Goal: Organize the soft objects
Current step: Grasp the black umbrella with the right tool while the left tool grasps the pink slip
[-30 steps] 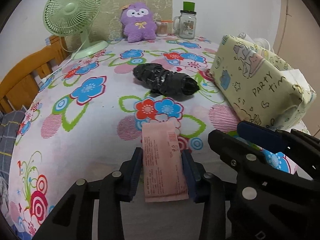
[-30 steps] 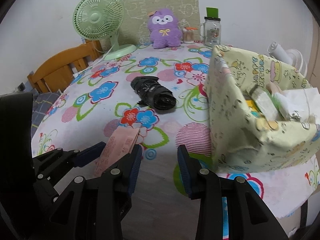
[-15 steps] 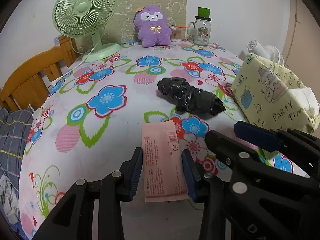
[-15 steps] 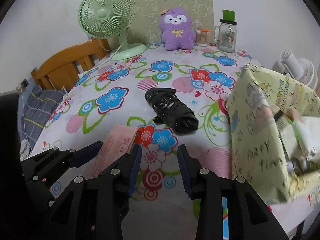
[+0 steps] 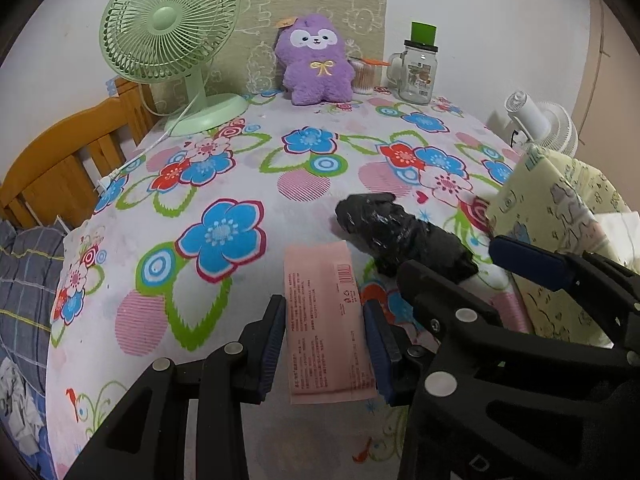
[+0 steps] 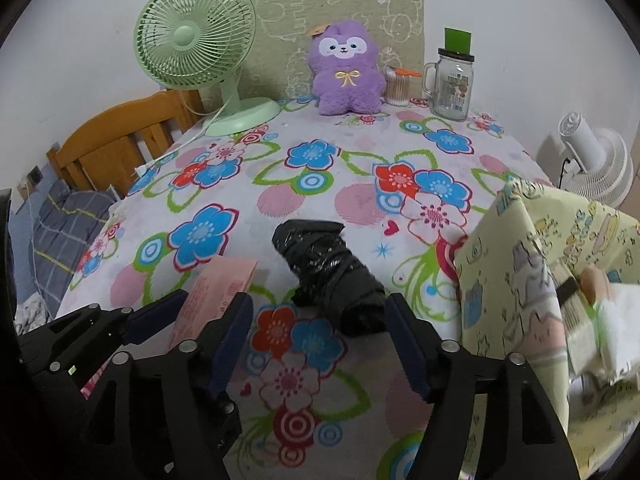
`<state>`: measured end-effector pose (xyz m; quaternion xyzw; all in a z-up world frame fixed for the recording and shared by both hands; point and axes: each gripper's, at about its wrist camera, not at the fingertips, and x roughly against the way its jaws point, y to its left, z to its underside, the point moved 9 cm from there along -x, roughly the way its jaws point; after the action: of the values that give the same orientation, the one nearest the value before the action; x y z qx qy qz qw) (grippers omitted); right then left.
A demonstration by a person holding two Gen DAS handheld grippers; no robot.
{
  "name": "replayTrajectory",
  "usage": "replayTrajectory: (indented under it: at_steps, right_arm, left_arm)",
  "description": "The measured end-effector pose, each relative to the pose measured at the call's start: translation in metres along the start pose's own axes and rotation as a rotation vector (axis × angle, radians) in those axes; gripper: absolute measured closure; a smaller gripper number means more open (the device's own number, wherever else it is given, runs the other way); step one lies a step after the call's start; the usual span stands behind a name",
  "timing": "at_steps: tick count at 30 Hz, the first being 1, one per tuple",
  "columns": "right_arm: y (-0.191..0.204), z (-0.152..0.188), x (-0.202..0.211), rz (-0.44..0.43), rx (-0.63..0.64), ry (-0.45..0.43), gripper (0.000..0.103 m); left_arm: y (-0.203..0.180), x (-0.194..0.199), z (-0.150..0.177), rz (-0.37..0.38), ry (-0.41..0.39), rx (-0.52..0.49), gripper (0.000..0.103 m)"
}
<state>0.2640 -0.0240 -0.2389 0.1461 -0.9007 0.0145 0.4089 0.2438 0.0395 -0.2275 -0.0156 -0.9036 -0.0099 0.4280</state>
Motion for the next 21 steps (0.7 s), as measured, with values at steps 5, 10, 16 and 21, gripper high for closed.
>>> replayTrajectory:
  at_steps: [5, 10, 16, 21]
  right_arm:
    - [-0.003, -0.007, -0.014, 0.007, -0.014, 0.014, 0.026]
    - [-0.005, -0.012, -0.028, 0.013, -0.013, 0.028, 0.026]
    - [-0.009, -0.012, -0.044, 0.013, -0.039, 0.054, 0.025]
    - [-0.011, -0.011, -0.059, 0.011, -0.054, 0.076, 0.025]
  left_arm:
    - [0.006, -0.009, -0.006, -0.008, 0.007, 0.013, 0.063]
    - [0.01, -0.019, -0.011, -0.009, 0.019, 0.019, 0.063]
    - [0.014, -0.029, -0.014, -0.015, 0.033, 0.022, 0.063]
    - [0.016, -0.039, -0.014, -0.015, 0.051, 0.028, 0.063]
